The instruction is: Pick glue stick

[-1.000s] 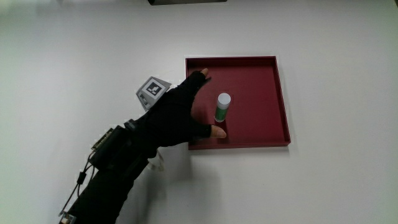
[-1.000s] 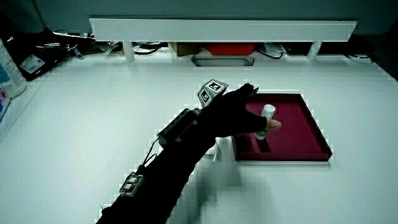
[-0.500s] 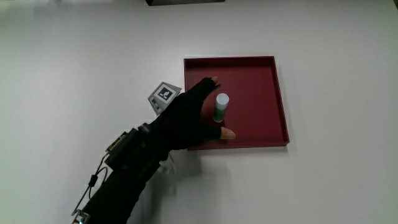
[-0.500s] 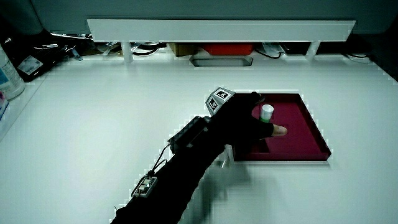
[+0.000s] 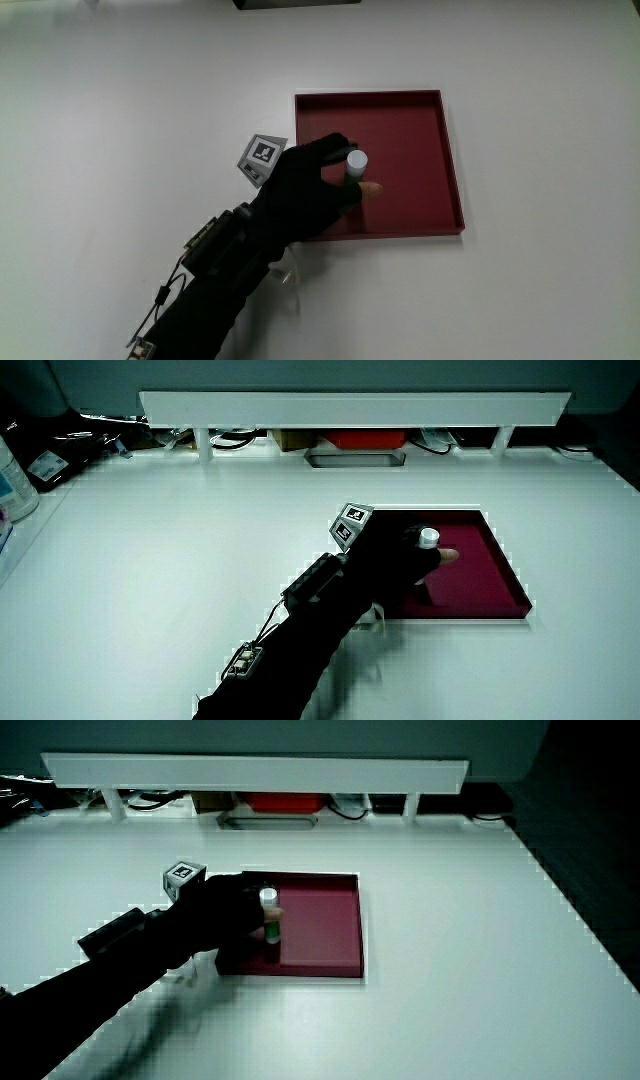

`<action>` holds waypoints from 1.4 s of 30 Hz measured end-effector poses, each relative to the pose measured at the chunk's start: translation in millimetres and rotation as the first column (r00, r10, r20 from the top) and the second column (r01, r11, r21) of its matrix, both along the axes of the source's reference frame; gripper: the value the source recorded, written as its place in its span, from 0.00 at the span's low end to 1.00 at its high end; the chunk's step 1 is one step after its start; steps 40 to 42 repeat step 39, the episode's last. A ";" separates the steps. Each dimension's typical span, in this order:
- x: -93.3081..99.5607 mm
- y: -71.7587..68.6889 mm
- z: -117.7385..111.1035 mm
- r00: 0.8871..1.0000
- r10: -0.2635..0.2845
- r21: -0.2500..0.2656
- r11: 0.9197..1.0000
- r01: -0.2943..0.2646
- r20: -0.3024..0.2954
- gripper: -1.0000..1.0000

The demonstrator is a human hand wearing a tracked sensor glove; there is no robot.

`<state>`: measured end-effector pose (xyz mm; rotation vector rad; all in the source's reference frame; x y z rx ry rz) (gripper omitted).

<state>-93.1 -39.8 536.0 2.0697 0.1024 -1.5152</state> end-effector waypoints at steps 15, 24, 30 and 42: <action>-3.0 2.8 -2.4 0.990 -0.132 0.011 0.991 0.132 0.044 0.99; -6.3 3.8 -5.2 0.989 -0.146 0.023 0.989 0.145 0.036 1.00; -12.6 0.2 -17.2 0.990 -0.136 0.089 0.986 0.138 -0.031 1.00; -41.8 2.4 -62.4 0.986 -0.160 0.116 0.980 0.164 -0.048 1.00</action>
